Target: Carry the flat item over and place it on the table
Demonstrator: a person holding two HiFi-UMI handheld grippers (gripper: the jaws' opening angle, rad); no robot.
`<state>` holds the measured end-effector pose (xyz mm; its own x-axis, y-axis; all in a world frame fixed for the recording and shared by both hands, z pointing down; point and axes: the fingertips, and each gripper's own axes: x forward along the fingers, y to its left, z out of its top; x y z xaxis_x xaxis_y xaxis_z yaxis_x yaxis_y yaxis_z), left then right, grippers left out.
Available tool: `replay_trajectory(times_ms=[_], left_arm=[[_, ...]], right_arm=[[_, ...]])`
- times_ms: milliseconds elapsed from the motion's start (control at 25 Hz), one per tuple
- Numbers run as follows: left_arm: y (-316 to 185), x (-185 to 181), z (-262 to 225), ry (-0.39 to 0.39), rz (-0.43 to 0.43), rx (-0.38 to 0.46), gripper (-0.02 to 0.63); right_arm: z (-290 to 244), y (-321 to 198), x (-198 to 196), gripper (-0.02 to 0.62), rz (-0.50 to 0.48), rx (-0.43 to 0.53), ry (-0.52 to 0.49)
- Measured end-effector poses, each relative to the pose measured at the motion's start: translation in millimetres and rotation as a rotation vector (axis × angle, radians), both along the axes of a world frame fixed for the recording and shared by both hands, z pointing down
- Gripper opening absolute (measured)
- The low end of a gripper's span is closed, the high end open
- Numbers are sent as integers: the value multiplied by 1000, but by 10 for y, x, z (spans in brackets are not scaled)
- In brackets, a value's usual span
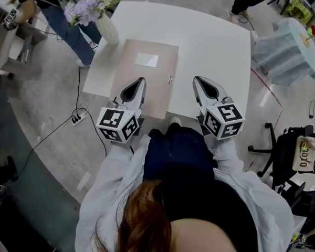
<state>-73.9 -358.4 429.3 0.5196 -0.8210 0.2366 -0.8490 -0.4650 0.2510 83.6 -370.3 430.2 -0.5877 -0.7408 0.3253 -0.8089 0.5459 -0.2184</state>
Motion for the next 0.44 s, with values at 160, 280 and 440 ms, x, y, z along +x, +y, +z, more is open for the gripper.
replay_trajectory(times_ms=[160, 280, 440], left_arm=[[12, 11, 4, -4, -4, -7, -2], [21, 3, 24, -11, -7, -10, -2], [30, -4, 54, -10, -12, -15, -2]], right_arm=[[-3, 4, 17, 11, -2, 0, -3], [19, 16, 0, 11, -8, 1, -4], [59, 26, -12, 11, -14, -7, -6]])
